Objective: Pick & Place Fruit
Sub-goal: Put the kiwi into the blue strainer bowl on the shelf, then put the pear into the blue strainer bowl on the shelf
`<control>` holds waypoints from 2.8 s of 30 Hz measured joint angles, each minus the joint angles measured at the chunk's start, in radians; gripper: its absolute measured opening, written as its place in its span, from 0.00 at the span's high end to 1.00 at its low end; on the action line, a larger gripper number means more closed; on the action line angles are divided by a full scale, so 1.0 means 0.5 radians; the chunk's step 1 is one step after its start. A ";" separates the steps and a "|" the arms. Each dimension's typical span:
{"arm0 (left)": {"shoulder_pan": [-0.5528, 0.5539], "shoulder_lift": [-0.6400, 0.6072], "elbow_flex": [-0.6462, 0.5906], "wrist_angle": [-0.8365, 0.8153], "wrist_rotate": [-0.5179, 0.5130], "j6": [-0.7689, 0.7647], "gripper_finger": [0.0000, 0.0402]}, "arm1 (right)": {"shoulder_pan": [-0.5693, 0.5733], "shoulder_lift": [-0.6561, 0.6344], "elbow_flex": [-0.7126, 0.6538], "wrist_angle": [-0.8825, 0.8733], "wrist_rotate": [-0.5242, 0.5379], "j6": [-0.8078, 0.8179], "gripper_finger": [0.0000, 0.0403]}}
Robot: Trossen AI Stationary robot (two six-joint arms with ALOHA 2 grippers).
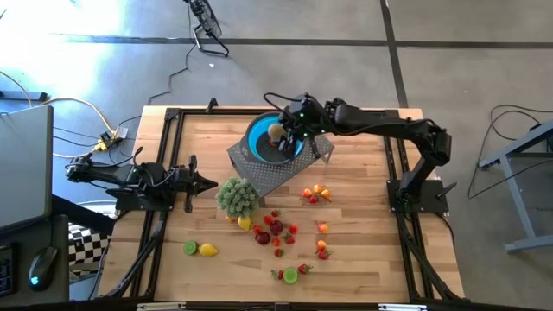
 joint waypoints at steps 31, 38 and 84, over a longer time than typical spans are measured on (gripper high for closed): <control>0.000 0.001 0.002 -0.005 0.002 -0.001 1.00 | 0.057 -0.150 -0.002 -0.067 0.057 -0.161 0.51; -0.001 0.000 0.002 -0.006 0.002 -0.001 1.00 | 0.064 -0.228 -0.002 -0.126 0.095 -0.187 0.85; 0.000 0.001 0.002 -0.003 0.026 -0.001 1.00 | 0.208 -0.992 -1.208 0.925 0.343 0.110 0.99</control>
